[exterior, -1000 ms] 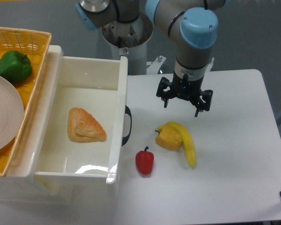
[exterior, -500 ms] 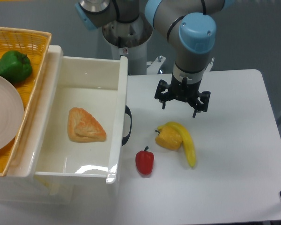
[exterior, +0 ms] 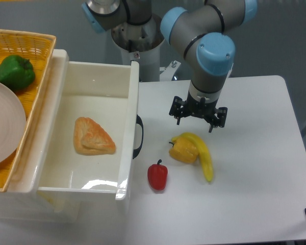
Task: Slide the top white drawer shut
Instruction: 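Lower the gripper and move it toward the open drawer's front face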
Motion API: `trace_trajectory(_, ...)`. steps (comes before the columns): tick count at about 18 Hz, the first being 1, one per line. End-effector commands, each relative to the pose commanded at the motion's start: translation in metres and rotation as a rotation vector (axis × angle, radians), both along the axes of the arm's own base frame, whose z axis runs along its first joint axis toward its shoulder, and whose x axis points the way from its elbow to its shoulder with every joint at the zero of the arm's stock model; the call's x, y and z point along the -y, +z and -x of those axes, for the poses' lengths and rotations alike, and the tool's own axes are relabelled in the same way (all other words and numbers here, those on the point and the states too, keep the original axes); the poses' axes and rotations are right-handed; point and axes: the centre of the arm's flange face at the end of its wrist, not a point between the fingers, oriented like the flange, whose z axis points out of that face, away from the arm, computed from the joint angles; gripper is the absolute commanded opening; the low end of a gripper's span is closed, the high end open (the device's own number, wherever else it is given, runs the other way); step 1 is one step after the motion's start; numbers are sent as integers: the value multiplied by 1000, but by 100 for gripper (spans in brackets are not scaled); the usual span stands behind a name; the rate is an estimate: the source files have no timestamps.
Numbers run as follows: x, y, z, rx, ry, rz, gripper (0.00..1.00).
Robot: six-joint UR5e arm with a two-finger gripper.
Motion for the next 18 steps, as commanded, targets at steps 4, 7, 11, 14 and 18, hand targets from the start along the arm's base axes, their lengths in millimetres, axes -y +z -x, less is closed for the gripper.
trace_trajectory(4, -5, -13, 5, 30, 170, 11, 100)
trace_trajectory(7, -10, -21, 9, 47, 225, 16, 100)
trace_trajectory(11, -22, -32, 3, 101, 216, -18, 100)
trace_trajectory(14, -27, -45, 1, 140, 213, -28, 100)
trace_trajectory(18, -36, -59, -7, 174, 196, -30, 100)
